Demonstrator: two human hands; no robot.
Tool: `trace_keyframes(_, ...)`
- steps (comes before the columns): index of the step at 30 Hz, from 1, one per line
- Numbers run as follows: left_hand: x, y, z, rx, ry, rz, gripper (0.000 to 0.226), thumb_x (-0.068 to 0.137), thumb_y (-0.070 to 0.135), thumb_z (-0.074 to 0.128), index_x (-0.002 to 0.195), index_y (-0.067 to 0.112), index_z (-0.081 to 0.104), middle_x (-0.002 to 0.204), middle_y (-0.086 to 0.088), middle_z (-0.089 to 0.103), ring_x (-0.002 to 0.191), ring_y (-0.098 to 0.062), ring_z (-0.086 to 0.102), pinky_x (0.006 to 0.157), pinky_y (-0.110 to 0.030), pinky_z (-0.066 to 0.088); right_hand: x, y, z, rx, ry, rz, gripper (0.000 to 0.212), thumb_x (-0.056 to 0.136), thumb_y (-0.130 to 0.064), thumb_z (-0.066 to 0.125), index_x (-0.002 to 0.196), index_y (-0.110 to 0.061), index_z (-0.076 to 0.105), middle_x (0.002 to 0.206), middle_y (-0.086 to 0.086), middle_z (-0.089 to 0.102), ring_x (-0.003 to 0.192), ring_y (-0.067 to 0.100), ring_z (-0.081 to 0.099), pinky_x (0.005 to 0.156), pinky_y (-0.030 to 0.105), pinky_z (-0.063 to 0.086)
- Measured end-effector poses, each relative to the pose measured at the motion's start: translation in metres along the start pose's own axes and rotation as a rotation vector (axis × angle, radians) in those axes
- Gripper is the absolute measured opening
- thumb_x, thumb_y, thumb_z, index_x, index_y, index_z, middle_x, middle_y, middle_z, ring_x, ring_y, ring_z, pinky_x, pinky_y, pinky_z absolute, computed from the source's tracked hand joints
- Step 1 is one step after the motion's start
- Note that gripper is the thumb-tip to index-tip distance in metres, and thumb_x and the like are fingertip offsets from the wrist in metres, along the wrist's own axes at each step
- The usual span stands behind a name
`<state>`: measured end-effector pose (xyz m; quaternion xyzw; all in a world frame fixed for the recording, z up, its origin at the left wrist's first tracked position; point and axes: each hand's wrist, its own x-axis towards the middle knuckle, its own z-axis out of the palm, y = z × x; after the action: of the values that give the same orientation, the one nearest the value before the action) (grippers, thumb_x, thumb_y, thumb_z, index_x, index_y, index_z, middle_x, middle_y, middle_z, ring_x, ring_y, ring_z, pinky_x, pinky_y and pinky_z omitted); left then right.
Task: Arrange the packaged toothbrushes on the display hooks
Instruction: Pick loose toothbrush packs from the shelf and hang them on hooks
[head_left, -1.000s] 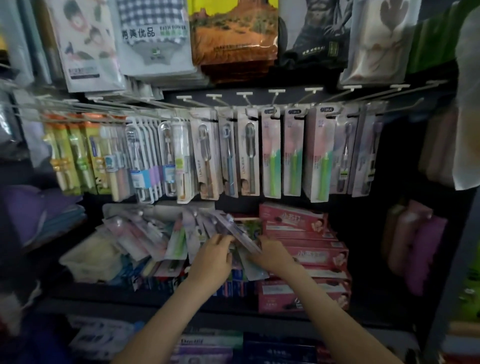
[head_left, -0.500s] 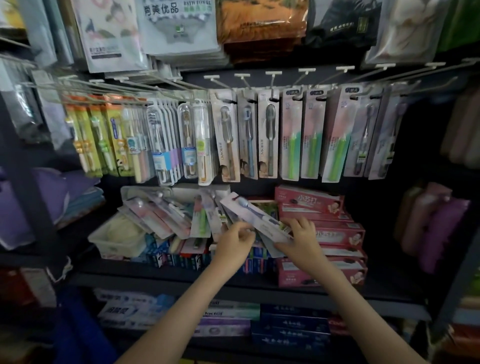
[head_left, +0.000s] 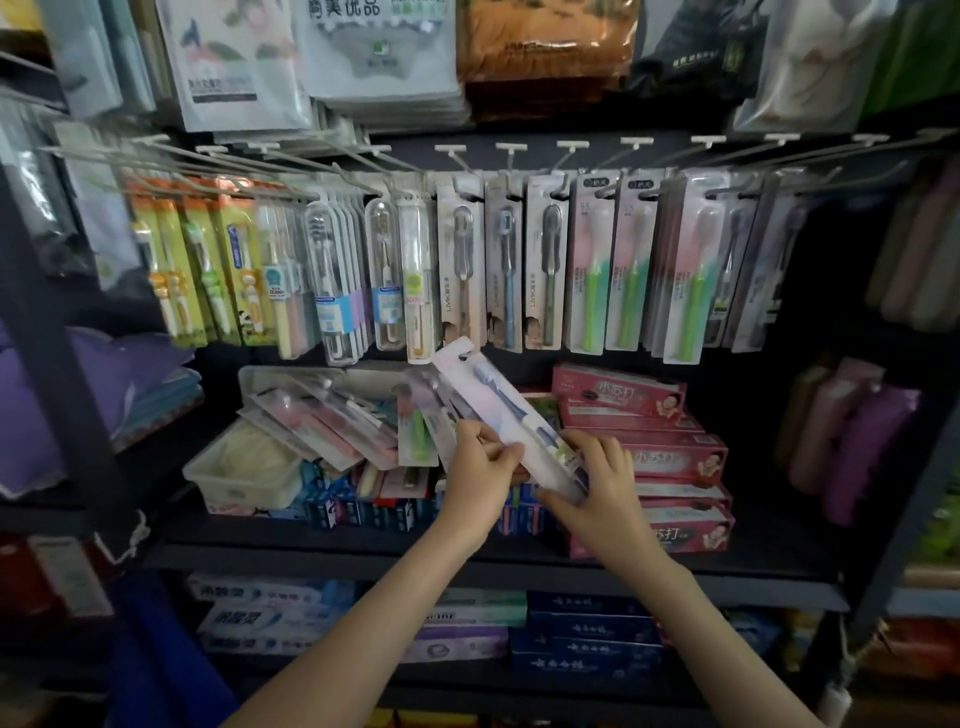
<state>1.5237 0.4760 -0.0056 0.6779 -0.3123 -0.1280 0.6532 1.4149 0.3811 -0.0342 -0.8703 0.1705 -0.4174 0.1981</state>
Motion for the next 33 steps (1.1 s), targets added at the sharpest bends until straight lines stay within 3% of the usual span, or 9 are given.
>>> trace_keyframes(4, 0.012, 0.027, -0.013, 0.086, -0.167, 0.117, 0.018, 0.092, 0.014, 0.059, 0.090, 0.018, 0.042, 0.091, -0.011, 0.067, 0.083, -0.021, 0.068, 0.077, -0.039, 0.057, 0.017, -0.009, -0.007, 0.077, -0.077, 0.069, 0.076, 0.084, -0.025, 0.068, 0.147, -0.024, 0.024, 0.121, -0.010, 0.037, 0.103, 0.009, 0.043, 0.082, 0.020, 0.038)
trace_keyframes(8, 0.029, 0.058, -0.014, 0.252, -0.260, 0.235, 0.024, 0.094, 0.026, 0.054, 0.114, 0.014, 0.046, 0.098, 0.002, 0.066, 0.087, -0.011, 0.065, 0.078, -0.023, 0.053, 0.038, 0.010, -0.045, 0.018, 0.038, 0.155, 0.076, 0.087, -0.021, 0.065, 0.149, -0.027, 0.021, 0.125, 0.001, 0.039, 0.097, 0.018, 0.048, 0.071, 0.020, 0.037)
trace_keyframes(11, 0.040, 0.072, -0.001, 0.399, -0.232, 0.322, 0.028, 0.096, 0.027, 0.051, 0.123, 0.021, 0.045, 0.107, 0.005, 0.062, 0.084, -0.002, 0.057, 0.064, -0.010, 0.045, 0.044, 0.036, -0.085, -0.022, 0.153, 0.228, 0.077, 0.086, -0.018, 0.065, 0.149, -0.024, 0.021, 0.117, 0.008, 0.040, 0.087, 0.018, 0.046, 0.072, 0.021, 0.035)
trace_keyframes(16, 0.051, 0.087, 0.046, 0.574, -0.204, 0.506, 0.042, 0.097, 0.022, 0.049, 0.137, 0.022, 0.039, 0.135, -0.001, 0.047, 0.102, -0.010, 0.056, 0.082, -0.018, 0.041, 0.046, 0.078, -0.135, -0.029, 0.354, 0.346, 0.081, 0.086, -0.015, 0.067, 0.150, -0.022, 0.017, 0.109, 0.006, 0.034, 0.078, 0.018, 0.043, 0.078, 0.022, 0.034)
trace_keyframes(22, 0.073, 0.116, 0.103, 0.808, -0.117, 0.715, 0.056, 0.097, 0.024, 0.045, 0.148, 0.024, 0.022, 0.154, 0.000, 0.019, 0.134, -0.022, 0.037, 0.106, -0.033, 0.038, 0.079, 0.114, -0.156, -0.180, 0.247, 0.240, 0.086, 0.085, -0.014, 0.066, 0.150, -0.024, 0.012, 0.104, 0.004, 0.031, 0.084, 0.019, 0.039, 0.084, 0.026, 0.037)
trace_keyframes(25, 0.086, 0.124, 0.121, 0.872, -0.082, 0.687, 0.057, 0.097, 0.024, 0.044, 0.149, 0.024, 0.021, 0.157, -0.002, 0.013, 0.142, -0.021, 0.022, 0.110, -0.035, 0.034, 0.098, 0.127, -0.158, -0.214, 0.225, 0.186, 0.086, 0.085, -0.014, 0.064, 0.150, -0.024, 0.009, 0.102, 0.003, 0.029, 0.088, 0.018, 0.035, 0.089, 0.032, 0.038)
trace_keyframes(33, 0.095, 0.117, 0.143, 0.932, -0.051, 0.713, 0.058, 0.096, 0.022, 0.045, 0.149, 0.023, 0.021, 0.157, -0.004, 0.013, 0.139, -0.024, 0.028, 0.109, -0.036, 0.036, 0.101, 0.152, -0.166, -0.027, 0.267, 0.198, 0.085, 0.086, -0.008, 0.061, 0.150, -0.030, 0.009, 0.108, 0.001, 0.029, 0.091, 0.019, 0.042, 0.090, 0.019, 0.031)
